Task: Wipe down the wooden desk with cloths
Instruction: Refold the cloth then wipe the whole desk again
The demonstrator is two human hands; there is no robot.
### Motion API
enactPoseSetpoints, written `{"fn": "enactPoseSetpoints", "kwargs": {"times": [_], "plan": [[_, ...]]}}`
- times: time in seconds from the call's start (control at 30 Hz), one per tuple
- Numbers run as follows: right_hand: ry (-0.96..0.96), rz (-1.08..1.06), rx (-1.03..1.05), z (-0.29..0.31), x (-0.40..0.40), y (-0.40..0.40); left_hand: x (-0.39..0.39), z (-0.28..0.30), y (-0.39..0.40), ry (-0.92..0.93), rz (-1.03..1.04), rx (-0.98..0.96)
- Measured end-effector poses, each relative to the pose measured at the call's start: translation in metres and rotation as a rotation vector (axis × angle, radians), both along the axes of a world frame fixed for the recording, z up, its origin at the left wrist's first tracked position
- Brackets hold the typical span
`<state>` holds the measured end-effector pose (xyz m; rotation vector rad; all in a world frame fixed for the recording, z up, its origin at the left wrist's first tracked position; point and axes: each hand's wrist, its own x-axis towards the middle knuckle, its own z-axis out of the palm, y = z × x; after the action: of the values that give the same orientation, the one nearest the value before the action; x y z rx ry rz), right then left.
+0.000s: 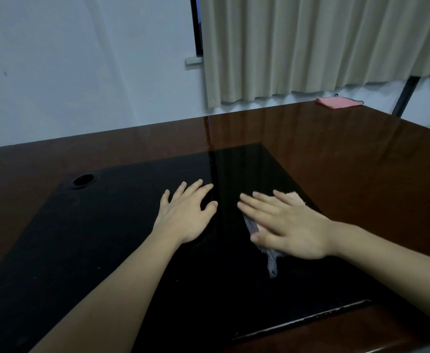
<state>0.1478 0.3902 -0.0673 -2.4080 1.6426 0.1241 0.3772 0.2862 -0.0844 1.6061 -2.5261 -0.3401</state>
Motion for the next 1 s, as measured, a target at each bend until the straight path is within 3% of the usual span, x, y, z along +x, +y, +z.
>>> {"fn": "enactPoseSetpoints", "kwargs": {"times": [0.2,0.47,0.6,0.8,1.0], "plan": [[-0.041,0.009,0.034,-0.001,-0.024,-0.018,0.001,0.0,0.002,0.008,0.008,-0.01],[0.083,-0.403,-0.048,-0.004,-0.062,-0.113,-0.001,0.002,0.005,0.031,0.015,-0.03],[0.052,-0.316,-0.041,-0.003,-0.042,-0.087,-0.002,0.005,0.006,0.009,-0.001,-0.03],[-0.02,-0.034,-0.024,-0.001,-0.032,0.02,-0.016,0.01,0.005,0.05,-0.035,-0.035],[-0.025,-0.073,0.008,-0.004,-0.066,0.008,-0.065,0.011,0.005,0.133,-0.109,-0.013]]}}
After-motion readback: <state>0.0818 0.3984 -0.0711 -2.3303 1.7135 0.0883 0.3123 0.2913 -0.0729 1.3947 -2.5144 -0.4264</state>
